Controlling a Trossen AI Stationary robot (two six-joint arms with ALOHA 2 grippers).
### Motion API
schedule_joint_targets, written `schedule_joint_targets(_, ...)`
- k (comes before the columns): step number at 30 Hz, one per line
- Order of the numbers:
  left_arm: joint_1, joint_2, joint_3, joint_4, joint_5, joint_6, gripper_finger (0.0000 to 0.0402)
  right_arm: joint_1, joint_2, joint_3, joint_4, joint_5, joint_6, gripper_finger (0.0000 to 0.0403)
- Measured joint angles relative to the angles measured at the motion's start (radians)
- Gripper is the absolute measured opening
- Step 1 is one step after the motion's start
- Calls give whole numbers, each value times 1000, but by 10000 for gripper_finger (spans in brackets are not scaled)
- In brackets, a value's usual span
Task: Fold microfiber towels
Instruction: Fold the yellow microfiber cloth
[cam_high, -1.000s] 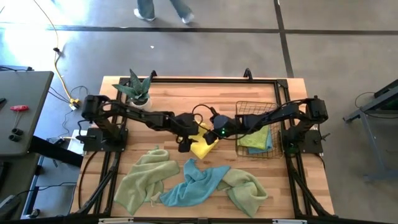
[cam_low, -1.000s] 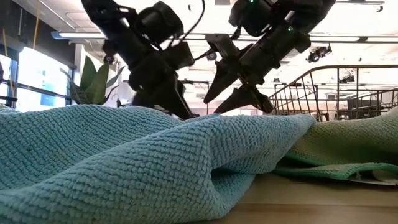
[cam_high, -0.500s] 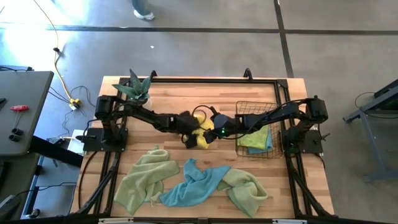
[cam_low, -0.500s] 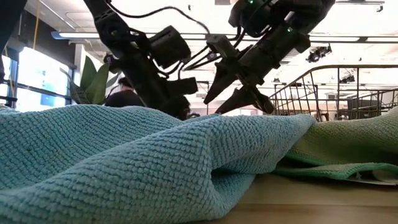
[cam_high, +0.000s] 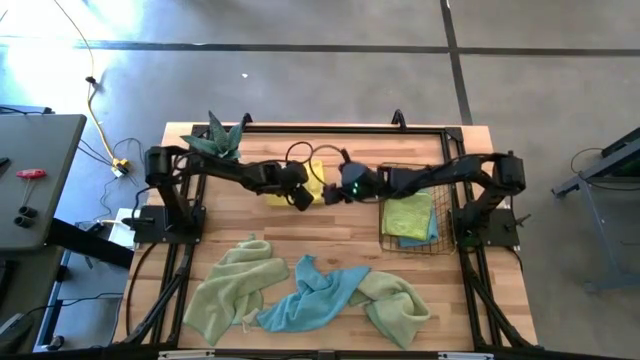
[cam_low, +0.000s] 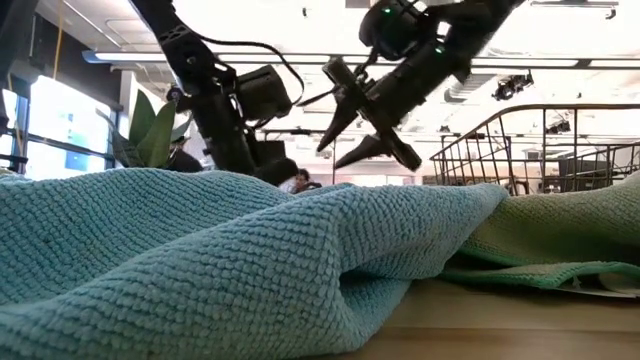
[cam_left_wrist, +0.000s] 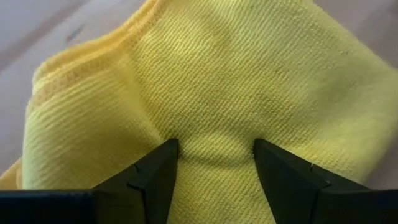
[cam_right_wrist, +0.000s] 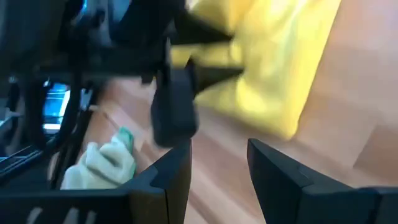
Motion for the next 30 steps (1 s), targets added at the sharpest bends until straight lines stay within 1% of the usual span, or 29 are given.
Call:
schedule_joint_targets(4, -3, -80, 2, 3, 20, 6, 202, -48, 6, 101, -146, 56, -70, 149)
schedule_joint_targets(5, -3, -99, 3, -4, 21, 14, 202, -60, 12, 118, -166, 61, -72, 149)
schedule_joint_targets(7, -3, -126, 2, -25, 14, 30, 202, -85, 36, 130, -193, 36, -68, 149)
schedule_joint_targets(12, -2, -168, 3, -93, -13, 48, 202, -138, 123, 131, -109, -101, -24, 161)
schedule_joint_targets(15, -3, -176, 2, -139, -18, 67, 202, -156, 164, 132, -57, -141, -23, 181)
schedule_joint_targets(23, -3, -177, 3, -161, -4, 77, 202, -188, 236, 132, -44, -121, -16, 242)
schedule_joint_targets(26, -3, -175, 3, -161, -4, 85, 202, -186, 271, 132, -34, -116, -8, 251)
schedule_joint_targets(30, -3, -155, -1, -158, 0, 90, 202, -185, 320, 135, 59, -121, 2, 252)
